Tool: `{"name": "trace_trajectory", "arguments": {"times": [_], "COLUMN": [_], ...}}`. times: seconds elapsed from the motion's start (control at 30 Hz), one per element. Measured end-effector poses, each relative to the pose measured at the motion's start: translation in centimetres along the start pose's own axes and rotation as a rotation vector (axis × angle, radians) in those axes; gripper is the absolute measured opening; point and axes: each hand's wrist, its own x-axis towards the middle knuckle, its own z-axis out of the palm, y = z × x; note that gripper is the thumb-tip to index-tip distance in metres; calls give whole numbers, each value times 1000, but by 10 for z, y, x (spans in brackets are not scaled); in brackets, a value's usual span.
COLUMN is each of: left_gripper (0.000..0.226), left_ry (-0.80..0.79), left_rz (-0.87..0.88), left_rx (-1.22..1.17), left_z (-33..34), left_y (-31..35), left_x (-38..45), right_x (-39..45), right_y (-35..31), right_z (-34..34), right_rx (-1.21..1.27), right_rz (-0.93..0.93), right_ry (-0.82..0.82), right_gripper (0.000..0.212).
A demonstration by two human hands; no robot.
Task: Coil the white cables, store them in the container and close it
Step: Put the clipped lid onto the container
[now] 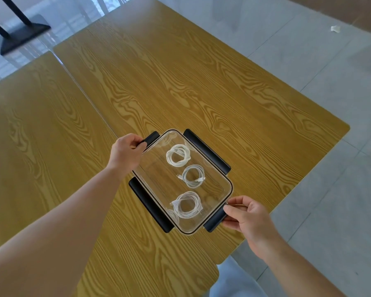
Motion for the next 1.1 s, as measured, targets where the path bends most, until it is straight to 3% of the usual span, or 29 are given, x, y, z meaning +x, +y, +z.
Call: {"name": "trace_trajectory", "arguments": {"times": [0.73,1.1], "left_gripper": [13,12], "left_ry": [6,-30], "left_rz": [-10,-42], "left_rx": [-101,-144], "left_z": [5,8], "left_y": [-4,-3], "left_x": [3,5], "right_x": [6,13], "right_y": [12,10], "right_z": [8,9], "right_rx": [33,-128], "right_rz": [-61,-42], "right_ry": [59,102], "right_gripper": [16,11]}}
